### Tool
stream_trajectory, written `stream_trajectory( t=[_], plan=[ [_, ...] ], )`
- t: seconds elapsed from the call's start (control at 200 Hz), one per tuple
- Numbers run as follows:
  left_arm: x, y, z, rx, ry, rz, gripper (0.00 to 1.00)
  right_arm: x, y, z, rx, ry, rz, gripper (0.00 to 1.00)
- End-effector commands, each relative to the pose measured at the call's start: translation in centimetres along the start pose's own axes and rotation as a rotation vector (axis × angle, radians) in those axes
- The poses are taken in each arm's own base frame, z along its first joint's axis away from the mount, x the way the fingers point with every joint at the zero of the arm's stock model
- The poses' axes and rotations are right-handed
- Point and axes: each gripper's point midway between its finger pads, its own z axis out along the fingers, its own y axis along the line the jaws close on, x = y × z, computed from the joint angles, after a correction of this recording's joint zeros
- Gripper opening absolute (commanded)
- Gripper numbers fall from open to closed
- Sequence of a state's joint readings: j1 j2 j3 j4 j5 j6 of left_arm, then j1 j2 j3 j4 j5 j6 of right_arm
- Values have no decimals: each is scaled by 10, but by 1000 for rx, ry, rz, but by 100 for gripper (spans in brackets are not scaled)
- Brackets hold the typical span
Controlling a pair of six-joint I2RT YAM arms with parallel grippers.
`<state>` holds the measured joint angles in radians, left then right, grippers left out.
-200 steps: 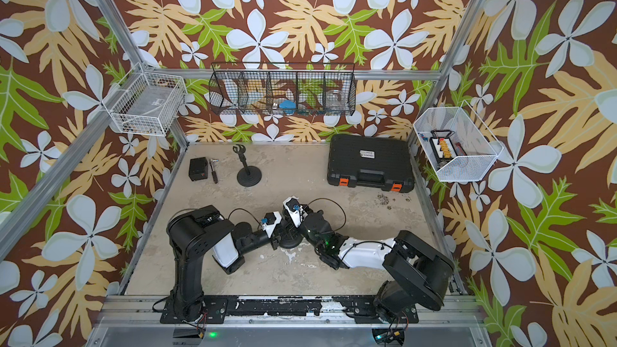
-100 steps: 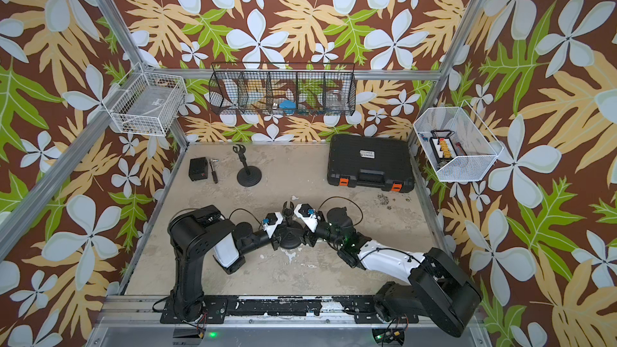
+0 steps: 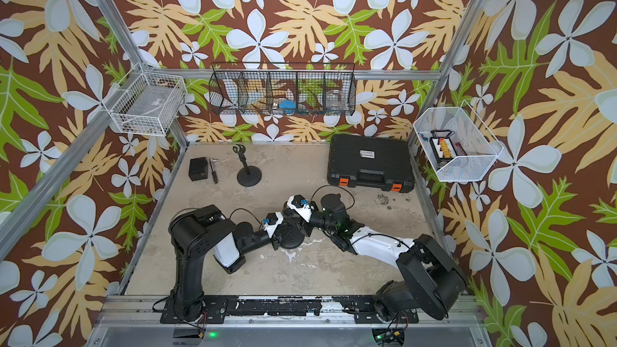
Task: Assemble a microphone stand
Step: Screw the microphone stand pole into the microphone stand base.
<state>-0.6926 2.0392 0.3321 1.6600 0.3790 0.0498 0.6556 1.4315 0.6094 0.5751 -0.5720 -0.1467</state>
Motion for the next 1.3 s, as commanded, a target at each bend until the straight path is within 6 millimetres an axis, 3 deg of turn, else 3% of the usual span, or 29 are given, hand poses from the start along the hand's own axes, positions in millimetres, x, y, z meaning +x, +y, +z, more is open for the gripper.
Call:
stream_trajectory(
  t=[0.0, 0.115, 0.285, 0.576, 0.796, 1.021, 1.126, 1.206, 1.296],
  plan=[
    [-39, -9, -6, 36, -168, 51, 9, -2, 6, 2, -41, -13, -16, 22],
    [-41, -9, -6, 39, -173, 46, 15, 1, 4, 4, -27, -14, -2, 0],
    [-45, -9, -6, 40, -184, 34, 28, 12, -5, 2, 58, -15, 53, 0],
    [-65, -13, -10, 61, -232, 51, 27, 39, -24, -9, 402, -4, 195, 0],
    [-74, -13, -10, 56, -256, 61, 27, 56, -23, -8, 575, 43, 243, 0],
    [-78, -7, -10, 24, -268, 60, 29, 54, -16, -3, 577, 48, 248, 0],
    [-78, -7, -9, 25, -268, 60, 21, 51, -11, 1, 539, 49, 237, 0],
    [-76, -7, -8, 28, -264, 59, 16, 47, -4, 4, 487, 42, 222, 15],
    [-72, -7, -7, 29, -254, 57, 13, 39, 1, 6, 442, 42, 196, 47]
  ],
)
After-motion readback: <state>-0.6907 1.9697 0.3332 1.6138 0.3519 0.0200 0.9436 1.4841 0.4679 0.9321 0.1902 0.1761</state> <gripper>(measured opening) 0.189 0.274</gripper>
